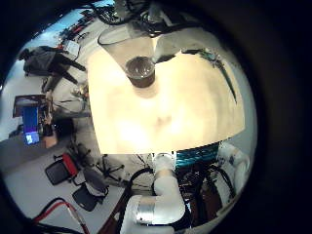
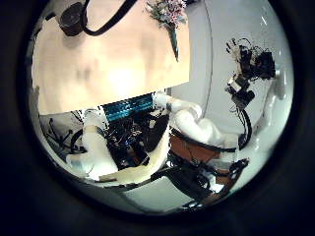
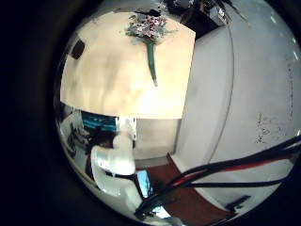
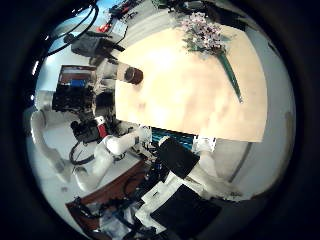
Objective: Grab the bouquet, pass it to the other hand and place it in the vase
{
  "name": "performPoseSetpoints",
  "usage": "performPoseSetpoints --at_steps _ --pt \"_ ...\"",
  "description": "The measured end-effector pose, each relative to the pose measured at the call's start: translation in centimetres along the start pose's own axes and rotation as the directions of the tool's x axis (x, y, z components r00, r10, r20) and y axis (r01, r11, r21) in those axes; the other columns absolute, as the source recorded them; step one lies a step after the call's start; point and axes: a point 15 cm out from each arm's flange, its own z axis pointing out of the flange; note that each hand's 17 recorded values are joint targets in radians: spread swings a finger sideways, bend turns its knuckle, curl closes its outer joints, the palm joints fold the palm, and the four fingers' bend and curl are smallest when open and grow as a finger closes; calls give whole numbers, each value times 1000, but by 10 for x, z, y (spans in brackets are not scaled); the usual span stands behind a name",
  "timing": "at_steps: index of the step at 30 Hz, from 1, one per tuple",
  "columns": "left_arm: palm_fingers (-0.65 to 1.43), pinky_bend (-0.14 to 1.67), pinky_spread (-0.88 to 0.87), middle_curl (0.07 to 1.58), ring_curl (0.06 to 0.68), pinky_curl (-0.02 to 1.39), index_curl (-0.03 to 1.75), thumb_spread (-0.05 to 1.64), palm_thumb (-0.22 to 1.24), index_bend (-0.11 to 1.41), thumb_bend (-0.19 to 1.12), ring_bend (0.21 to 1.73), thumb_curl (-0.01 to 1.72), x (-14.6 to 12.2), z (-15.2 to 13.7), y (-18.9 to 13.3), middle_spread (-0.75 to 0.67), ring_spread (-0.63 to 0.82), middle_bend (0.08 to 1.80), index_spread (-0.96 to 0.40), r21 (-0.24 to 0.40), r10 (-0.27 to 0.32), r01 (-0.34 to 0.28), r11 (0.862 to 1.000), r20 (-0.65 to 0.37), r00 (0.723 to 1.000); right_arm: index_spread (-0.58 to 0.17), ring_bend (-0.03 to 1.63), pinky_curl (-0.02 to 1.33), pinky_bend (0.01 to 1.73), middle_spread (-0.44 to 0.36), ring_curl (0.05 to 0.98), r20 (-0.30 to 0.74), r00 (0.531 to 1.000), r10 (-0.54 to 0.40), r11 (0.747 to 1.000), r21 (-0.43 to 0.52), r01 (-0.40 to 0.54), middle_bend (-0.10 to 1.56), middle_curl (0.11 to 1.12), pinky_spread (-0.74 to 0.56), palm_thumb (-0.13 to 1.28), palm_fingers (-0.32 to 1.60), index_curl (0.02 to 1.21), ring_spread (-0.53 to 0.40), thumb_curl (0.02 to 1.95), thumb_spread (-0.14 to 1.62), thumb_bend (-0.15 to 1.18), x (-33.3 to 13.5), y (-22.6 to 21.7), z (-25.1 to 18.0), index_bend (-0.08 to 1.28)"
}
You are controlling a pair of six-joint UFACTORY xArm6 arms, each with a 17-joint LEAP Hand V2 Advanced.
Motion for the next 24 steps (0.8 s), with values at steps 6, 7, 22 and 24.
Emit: performPoseSetpoints --at_steps 6,7,22,24 --pt "312 710 415 357 165 48 391 1056 130 180 -24 638 295 -11 0 4 112 287 191 -144 -11 9 -8 1000 39 999 -402 564 236 568 9 205 15 1000 2 1000 0 -2 190 343 410 415 267 311 123 356 1107 -26 -3 -5 -15 175" --pt "312 714 408 357 166 46 390 1056 134 180 -23 642 297 -11 0 7 111 284 191 -144 -13 9 -8 1000 42 999 -402 564 235 568 9 205 16 1000 0 1000 1 -1 191 342 410 416 268 310 123 355 1110 -23 -4 -4 -16 175" --pt "349 741 348 372 159 -3 394 1077 156 188 -18 656 299 -7 5 21 83 230 212 -147 -13 119 -119 993 40 992 -361 648 246 678 21 219 114 989 93 994 -64 -86 223 350 441 359 314 270 159 340 1128 -34 -6 20 -23 118" --pt "358 740 332 376 159 -6 396 1088 161 188 -20 658 298 -9 7 18 73 222 217 -156 -4 118 -118 993 37 992 -330 681 253 711 30 227 129 979 155 987 -72 -147 238 355 448 331 299 256 165 337 1120 -36 7 15 -23 110"
